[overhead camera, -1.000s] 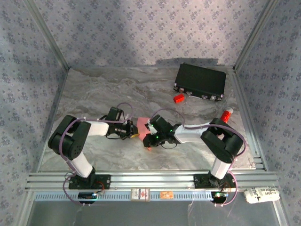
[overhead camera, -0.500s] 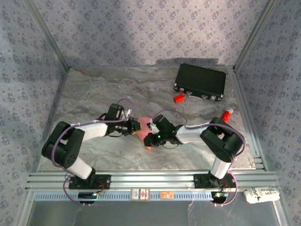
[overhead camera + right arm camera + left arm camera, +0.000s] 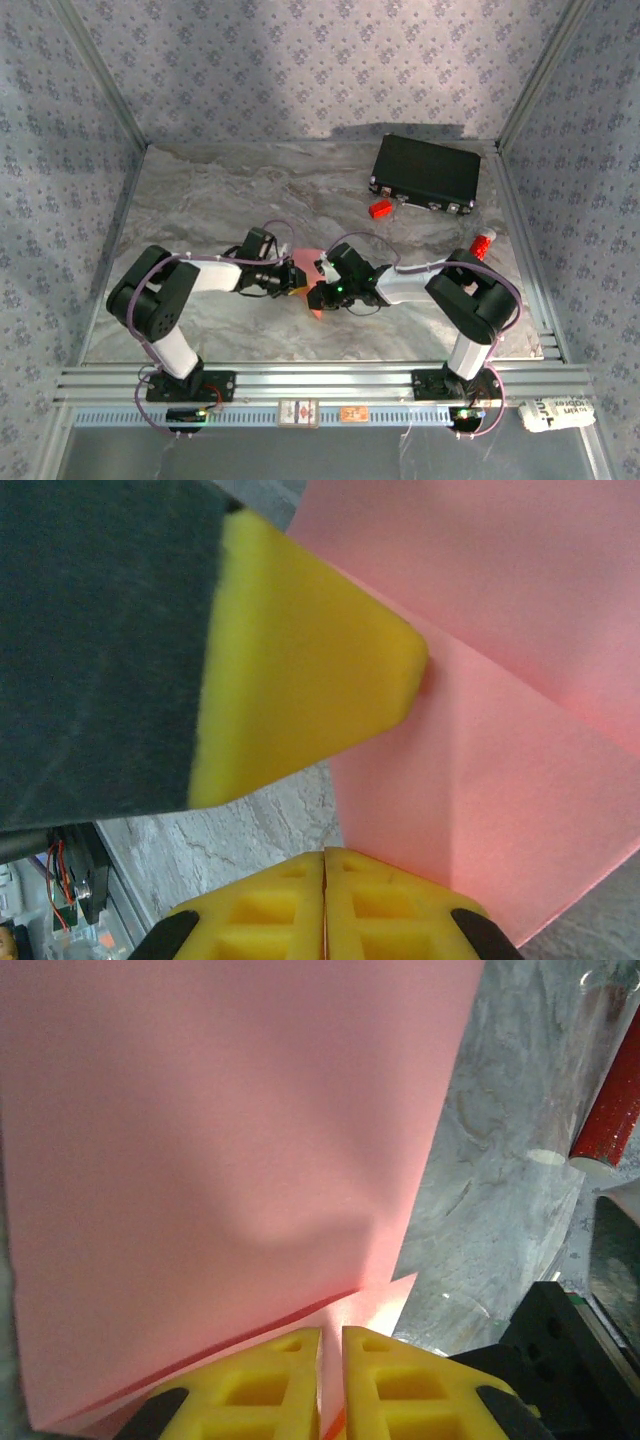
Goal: Fold a paper plane with a square sheet of paper (pick it up from the middle)
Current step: Third fold the triangle at the center of the table.
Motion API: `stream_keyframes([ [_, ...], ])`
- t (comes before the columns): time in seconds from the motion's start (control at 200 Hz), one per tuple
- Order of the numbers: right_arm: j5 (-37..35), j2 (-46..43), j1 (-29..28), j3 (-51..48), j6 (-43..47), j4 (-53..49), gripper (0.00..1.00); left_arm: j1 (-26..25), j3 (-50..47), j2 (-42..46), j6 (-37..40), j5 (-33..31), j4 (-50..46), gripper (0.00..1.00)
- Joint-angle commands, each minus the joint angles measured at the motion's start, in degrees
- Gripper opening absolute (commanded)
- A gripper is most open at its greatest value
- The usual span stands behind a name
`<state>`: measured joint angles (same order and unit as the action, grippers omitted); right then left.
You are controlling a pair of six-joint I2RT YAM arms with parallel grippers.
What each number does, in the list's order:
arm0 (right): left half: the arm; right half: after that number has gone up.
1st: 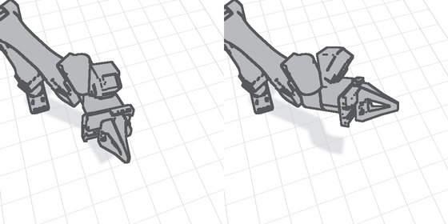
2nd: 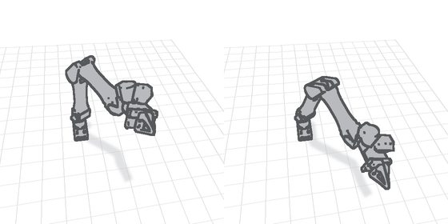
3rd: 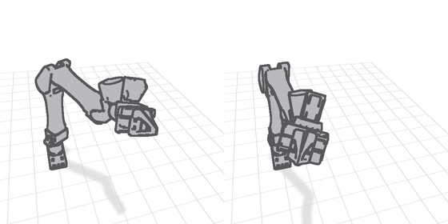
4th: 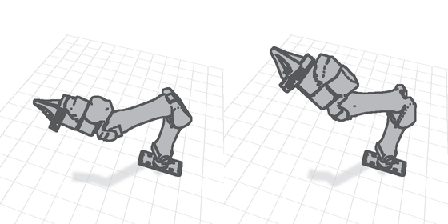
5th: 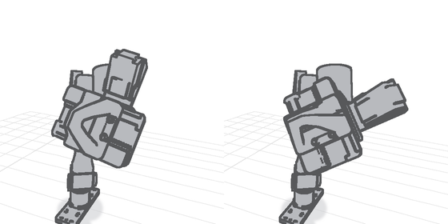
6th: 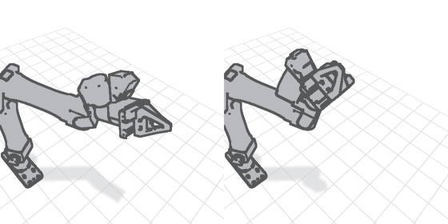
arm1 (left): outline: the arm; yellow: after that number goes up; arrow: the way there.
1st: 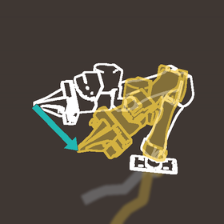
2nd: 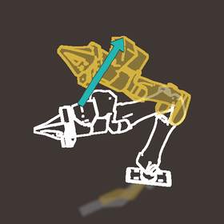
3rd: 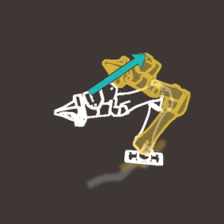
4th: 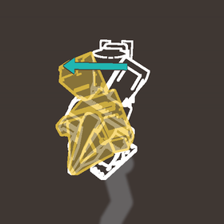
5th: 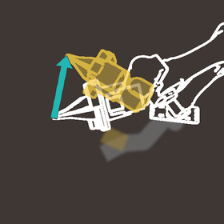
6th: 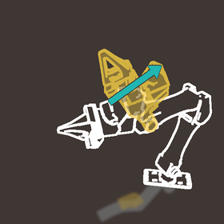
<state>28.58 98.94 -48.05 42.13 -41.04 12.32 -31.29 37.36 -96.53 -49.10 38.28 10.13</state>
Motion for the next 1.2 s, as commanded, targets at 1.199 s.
stream_keyframes([
  [1.199,-2.9,-0.1,-3.0,-0.1,-0.2,-6.0,0.10,-0.3,1.6,-5.4,5.5,-2.4,-6.9,0.10],
])
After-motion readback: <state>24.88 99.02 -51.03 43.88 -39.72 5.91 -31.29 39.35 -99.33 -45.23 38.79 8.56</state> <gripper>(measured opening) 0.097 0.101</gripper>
